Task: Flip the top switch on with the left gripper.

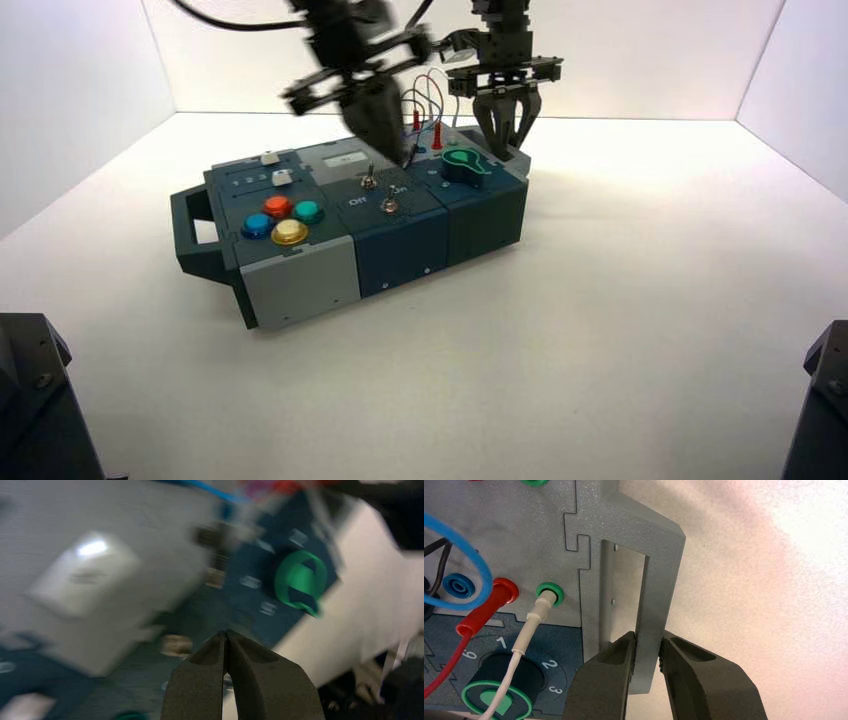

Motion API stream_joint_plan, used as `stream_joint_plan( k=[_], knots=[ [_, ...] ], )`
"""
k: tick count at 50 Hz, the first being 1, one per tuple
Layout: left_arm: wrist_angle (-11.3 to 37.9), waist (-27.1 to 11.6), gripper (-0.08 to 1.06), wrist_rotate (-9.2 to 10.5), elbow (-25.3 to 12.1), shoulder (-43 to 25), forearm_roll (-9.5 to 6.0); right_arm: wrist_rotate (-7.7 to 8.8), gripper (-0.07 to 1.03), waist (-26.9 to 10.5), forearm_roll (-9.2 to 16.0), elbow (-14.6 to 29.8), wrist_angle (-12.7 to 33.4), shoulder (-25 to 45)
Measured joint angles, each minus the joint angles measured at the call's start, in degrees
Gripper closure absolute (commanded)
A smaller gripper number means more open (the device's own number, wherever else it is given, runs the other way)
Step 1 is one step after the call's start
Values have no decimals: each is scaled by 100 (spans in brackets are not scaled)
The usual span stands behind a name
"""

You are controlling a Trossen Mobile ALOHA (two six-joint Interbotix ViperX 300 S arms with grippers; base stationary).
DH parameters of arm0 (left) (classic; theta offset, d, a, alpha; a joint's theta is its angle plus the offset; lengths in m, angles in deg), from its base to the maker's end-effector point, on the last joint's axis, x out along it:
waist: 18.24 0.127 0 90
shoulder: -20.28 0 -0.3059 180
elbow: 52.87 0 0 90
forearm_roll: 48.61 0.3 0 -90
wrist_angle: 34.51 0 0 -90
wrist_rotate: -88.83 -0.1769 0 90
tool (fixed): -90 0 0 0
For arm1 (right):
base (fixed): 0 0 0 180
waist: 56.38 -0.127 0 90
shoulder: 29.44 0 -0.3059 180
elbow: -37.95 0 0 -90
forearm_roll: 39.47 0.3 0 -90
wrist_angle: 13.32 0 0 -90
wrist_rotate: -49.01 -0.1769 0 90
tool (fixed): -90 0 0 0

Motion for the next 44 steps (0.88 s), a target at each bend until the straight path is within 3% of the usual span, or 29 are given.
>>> stream_joint_plan(
  k=[26, 44],
  knots=[
    [-229, 35, 101, 281, 79, 316, 26, 9, 98, 0, 9, 88, 79, 44],
    [-334, 44, 101, 325, 132, 352, 44, 26, 98, -53, 9, 343, 149, 246]
  ],
)
